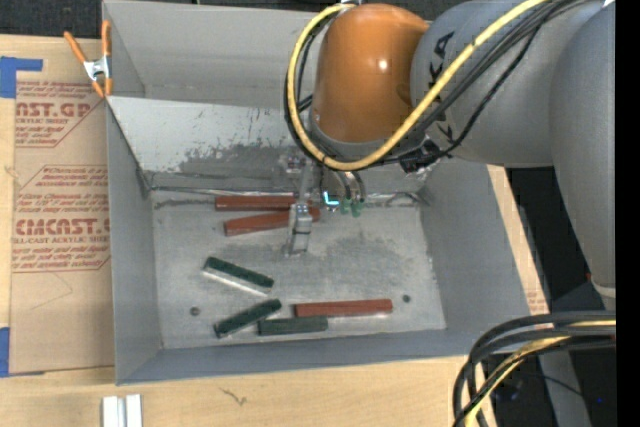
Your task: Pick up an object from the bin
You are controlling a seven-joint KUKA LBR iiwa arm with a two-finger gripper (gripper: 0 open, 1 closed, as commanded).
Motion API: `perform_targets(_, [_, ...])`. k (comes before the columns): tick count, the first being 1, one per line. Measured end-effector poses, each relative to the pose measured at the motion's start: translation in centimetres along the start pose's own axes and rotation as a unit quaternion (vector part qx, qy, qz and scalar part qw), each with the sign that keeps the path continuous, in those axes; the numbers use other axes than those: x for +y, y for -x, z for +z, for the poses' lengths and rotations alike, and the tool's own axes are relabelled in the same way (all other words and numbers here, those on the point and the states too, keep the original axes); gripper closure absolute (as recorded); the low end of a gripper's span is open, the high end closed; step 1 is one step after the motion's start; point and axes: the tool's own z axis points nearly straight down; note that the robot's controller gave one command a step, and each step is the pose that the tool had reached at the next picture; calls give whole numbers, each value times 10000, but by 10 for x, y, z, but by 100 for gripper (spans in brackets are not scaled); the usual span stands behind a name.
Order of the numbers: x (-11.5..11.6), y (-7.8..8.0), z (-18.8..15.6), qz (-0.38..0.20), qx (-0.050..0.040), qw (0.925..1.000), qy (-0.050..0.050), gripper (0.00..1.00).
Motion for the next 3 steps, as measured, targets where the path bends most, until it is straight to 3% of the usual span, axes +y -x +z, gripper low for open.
perform_targets(1, [-1, 2, -4, 7, -39, 10000, 5, 0])
perform_targets(2, [17, -20, 60, 479, -51, 9988, 9, 0])
perform_targets(3, [22, -29, 79, 518, -8, 9987, -3, 0])
